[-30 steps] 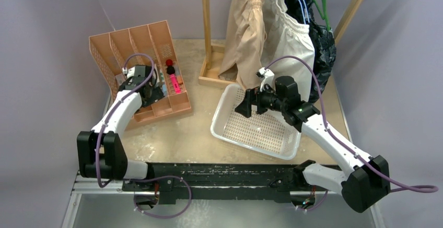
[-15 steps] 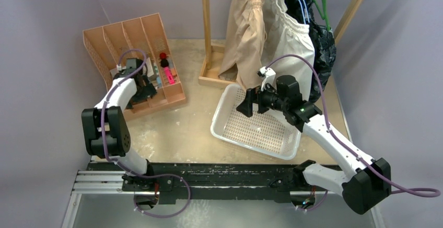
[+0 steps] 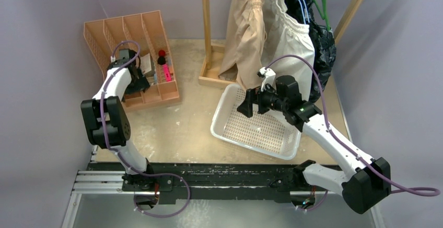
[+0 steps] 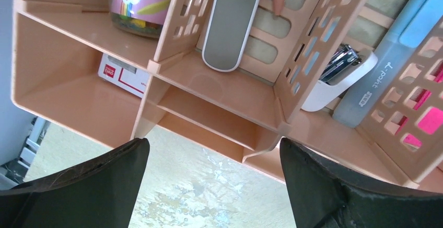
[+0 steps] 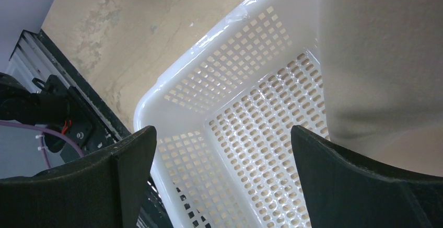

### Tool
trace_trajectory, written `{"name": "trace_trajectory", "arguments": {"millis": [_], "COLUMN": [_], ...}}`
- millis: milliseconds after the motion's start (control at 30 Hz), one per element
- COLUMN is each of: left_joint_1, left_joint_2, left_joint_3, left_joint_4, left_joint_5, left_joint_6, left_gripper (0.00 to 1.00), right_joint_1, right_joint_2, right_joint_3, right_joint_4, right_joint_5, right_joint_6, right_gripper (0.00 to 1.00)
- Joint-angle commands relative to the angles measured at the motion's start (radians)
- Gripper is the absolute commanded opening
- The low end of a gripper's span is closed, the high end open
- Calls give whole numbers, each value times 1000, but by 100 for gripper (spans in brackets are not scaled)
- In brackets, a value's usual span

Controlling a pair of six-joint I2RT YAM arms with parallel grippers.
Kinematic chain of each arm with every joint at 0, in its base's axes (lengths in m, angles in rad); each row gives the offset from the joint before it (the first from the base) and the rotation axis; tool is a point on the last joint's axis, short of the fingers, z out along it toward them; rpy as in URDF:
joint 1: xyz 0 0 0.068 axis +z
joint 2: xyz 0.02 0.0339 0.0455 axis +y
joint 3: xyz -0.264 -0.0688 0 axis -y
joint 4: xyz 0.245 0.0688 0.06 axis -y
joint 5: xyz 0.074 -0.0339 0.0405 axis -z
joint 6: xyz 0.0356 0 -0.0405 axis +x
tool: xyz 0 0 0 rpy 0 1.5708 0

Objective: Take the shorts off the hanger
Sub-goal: Move the distractor to the corner of the board.

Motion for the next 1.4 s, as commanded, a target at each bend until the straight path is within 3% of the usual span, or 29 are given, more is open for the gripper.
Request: {"name": "trace_trajectory", "arguments": {"millis": [0, 167, 300, 467, 533, 733, 767, 867, 933, 1067, 1367], "left_joint_1": [19, 19, 19, 21, 21, 19, 20, 23, 28, 30, 54], "left_joint_2": [18, -180, -363, -495, -510, -445, -435, -420, -398, -334, -193], "left_joint_3": [149, 15, -176, -376, -420, -519, -542, -671, -695, -630, -507], "left_joint_4": [46, 70, 100, 102, 149, 347, 413, 810, 915, 922, 971], "left_joint_5": [-8, 104, 150, -18, -17, 38, 56, 111, 94, 41, 81], "left_joint_6": [-25, -87, -239, -469, -517, -609, -614, -660, -658, -567, -368], "left_gripper": [97, 98, 98, 100, 100, 100, 100, 100, 100, 100, 100], "right_joint_1": [4, 3, 4, 4, 3, 3, 4, 2, 3, 2, 2], "right_joint_2": [-7, -25, -20, 10, 11, -11, -17, -40, -44, -52, -64], "right_joint_3": [56, 42, 19, 41, 49, 57, 53, 30, 20, 18, 8], "right_joint_4": [7, 11, 46, 34, 28, 18, 20, 34, 32, -13, -31], "right_joint_5": [8, 16, 9, 0, 2, 13, 12, 12, 16, 35, 64], "right_joint_6": [-18, -6, 3, -12, -21, -15, -10, 3, 4, -15, -29], "right_gripper": [100, 99, 99, 100, 99, 99, 100, 100, 100, 100, 100]}}
